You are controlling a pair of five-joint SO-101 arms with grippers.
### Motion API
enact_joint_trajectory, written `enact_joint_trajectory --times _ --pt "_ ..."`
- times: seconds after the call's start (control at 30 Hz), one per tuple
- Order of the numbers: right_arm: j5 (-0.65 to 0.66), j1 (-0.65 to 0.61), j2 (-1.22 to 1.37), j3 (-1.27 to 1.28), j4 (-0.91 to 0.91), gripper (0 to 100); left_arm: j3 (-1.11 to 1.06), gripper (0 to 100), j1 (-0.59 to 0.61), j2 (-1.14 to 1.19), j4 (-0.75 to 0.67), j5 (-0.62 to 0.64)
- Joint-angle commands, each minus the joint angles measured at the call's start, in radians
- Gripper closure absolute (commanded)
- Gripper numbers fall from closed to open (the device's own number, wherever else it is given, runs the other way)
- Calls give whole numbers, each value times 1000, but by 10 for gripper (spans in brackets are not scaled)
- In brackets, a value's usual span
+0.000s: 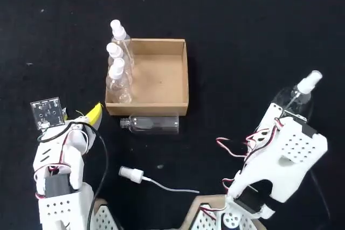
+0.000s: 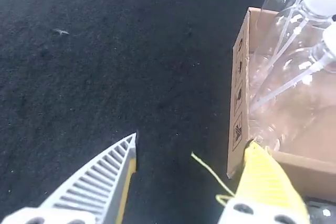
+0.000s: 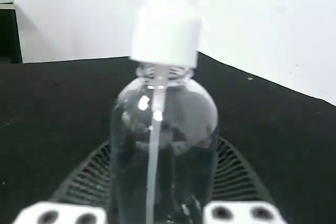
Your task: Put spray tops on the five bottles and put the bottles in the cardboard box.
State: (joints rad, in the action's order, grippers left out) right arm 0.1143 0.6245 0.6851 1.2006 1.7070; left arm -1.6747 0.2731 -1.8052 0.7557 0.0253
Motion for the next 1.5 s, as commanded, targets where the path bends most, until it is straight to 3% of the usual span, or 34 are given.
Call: enact_joint_trajectory --times 0.0,0.27,0.43,0.87,1.17,1.47 --pt "17 -11 2 -8 21 837 -24 795 -12 -6 -20 -11" --pt "17 -14 2 -10 29 826 -24 795 -12 -6 -20 -11" --pt "17 -14 2 -13 40 704 -24 795 -12 -6 -20 -11" --pt "17 -11 -260 127 28 734 -24 795 -10 -6 -20 -11" --pt "17 -3 -387 101 -226 737 -24 795 -12 -6 -18 -12" --pt "17 -3 -401 107 -256 738 -24 795 -10 -6 -20 -12"
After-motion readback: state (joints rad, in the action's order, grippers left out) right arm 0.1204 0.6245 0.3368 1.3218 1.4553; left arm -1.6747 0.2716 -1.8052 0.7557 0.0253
